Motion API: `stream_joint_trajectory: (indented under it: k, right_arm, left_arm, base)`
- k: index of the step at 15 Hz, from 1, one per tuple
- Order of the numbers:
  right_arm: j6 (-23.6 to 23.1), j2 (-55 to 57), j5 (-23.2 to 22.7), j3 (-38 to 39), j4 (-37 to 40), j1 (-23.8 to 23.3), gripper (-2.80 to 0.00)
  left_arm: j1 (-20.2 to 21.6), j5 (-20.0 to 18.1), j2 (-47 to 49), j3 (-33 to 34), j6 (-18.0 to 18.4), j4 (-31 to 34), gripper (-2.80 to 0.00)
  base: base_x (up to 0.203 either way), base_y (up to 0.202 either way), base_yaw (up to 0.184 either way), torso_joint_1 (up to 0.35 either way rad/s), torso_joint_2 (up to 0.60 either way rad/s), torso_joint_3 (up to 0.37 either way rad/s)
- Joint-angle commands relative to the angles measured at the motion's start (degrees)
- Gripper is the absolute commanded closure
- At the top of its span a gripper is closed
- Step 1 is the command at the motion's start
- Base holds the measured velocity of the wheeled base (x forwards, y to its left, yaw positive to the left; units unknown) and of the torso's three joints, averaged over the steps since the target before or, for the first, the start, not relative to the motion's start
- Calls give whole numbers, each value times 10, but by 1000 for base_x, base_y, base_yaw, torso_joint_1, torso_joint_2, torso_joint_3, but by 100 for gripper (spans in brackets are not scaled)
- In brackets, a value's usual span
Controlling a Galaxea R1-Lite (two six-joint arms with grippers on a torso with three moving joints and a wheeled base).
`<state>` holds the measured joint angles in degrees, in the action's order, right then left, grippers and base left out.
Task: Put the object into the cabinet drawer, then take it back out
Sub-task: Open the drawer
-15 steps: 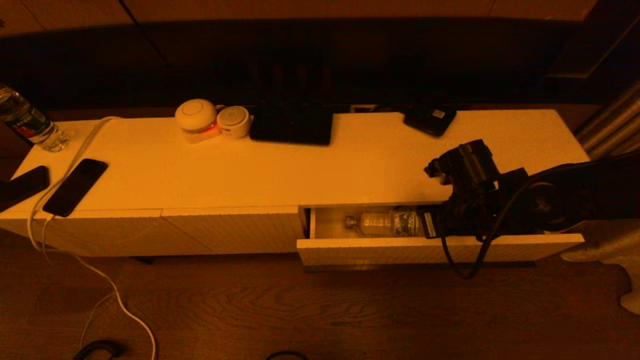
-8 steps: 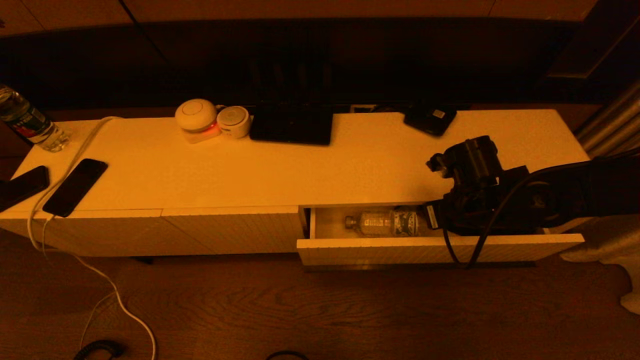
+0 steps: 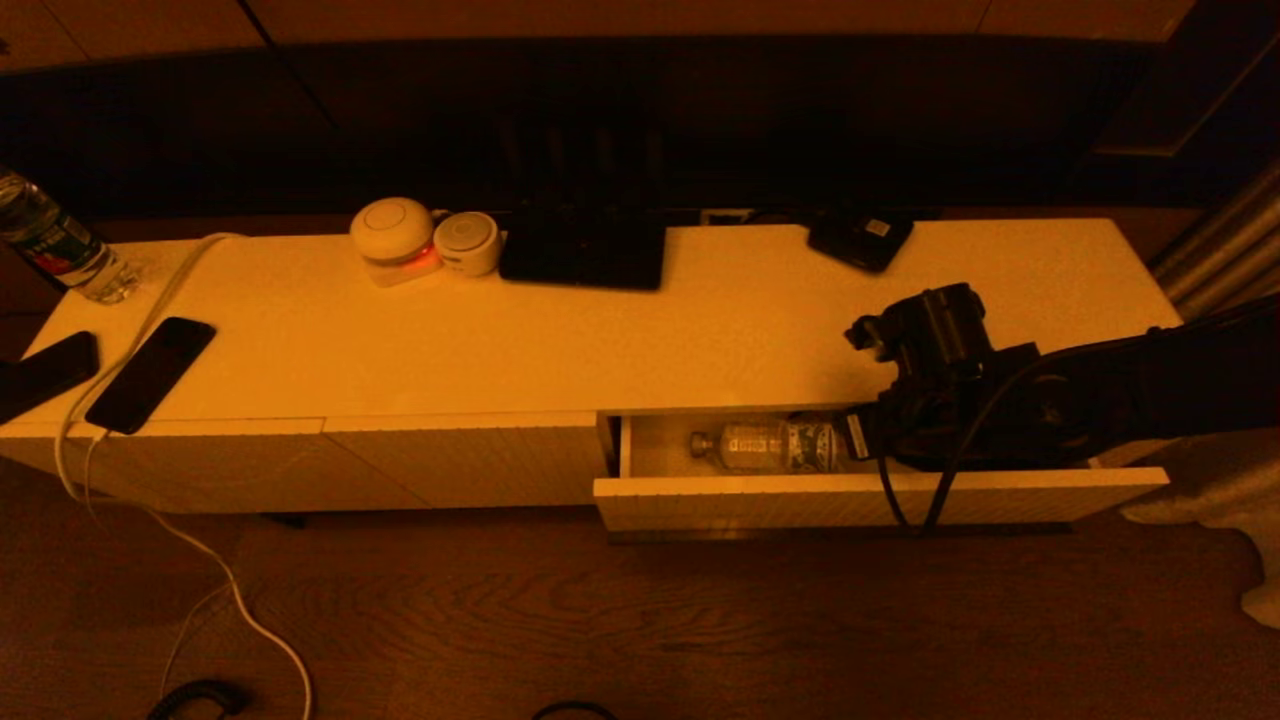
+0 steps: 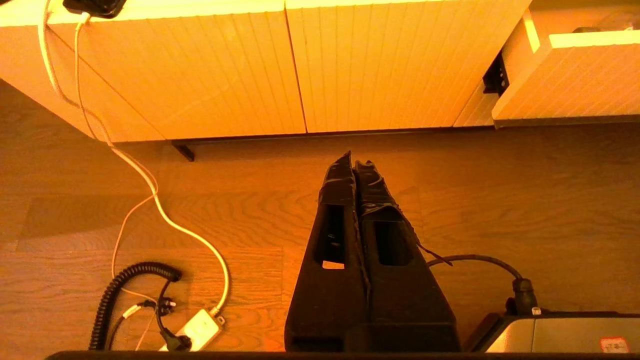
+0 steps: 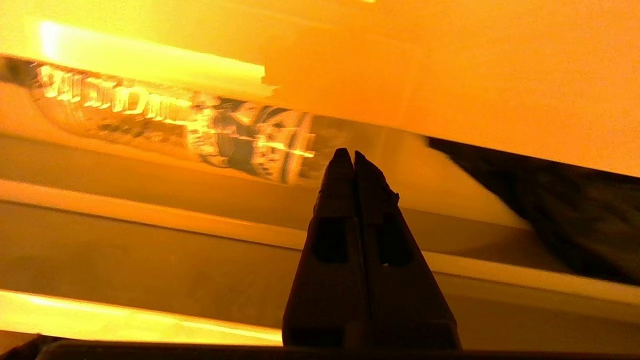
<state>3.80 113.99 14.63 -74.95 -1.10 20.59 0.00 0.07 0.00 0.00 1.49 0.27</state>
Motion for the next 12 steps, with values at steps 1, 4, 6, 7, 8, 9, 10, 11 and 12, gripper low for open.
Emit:
stream_joint_trajectory:
  k: [1, 4, 6, 7, 8, 9, 10, 11, 12]
  right_arm:
    - [1, 13, -4, -2, 0, 2, 0]
    - [1, 18, -4, -2, 1, 2, 0]
    - [0, 17, -3, -2, 11, 3, 0]
    - [0, 17, -3, -1, 16, 4, 0]
    - [4, 18, -1, -2, 34, 8, 0]
    - [6, 21, 1, -3, 51, 13, 0]
    - [8, 25, 9, -6, 60, 19, 0]
    - [10, 26, 13, -4, 64, 24, 0]
    - [10, 26, 14, -2, 68, 28, 0]
  left_arm:
    - [0, 0, 0, 0, 0, 0, 0]
    - [0, 0, 0, 0, 0, 0, 0]
    - [0, 0, 0, 0, 0, 0, 0]
    - [0, 0, 0, 0, 0, 0, 0]
    - [0, 0, 0, 0, 0, 0, 0]
    - [0, 0, 0, 0, 0, 0, 0]
    - [0, 0, 0, 0, 0, 0, 0]
    - [0, 0, 0, 0, 0, 0, 0]
    - [0, 0, 0, 0, 0, 0, 0]
  base:
    - [0, 0, 0, 0, 0, 0]
    - [0, 0, 0, 0, 0, 0]
    - [0, 0, 0, 0, 0, 0]
    - [0, 0, 0, 0, 0, 0]
    - [0, 0, 0, 0, 0, 0]
    - [0, 0, 0, 0, 0, 0]
    - [0, 0, 0, 0, 0, 0]
    - [0, 0, 0, 0, 0, 0]
    - [0, 0, 0, 0, 0, 0]
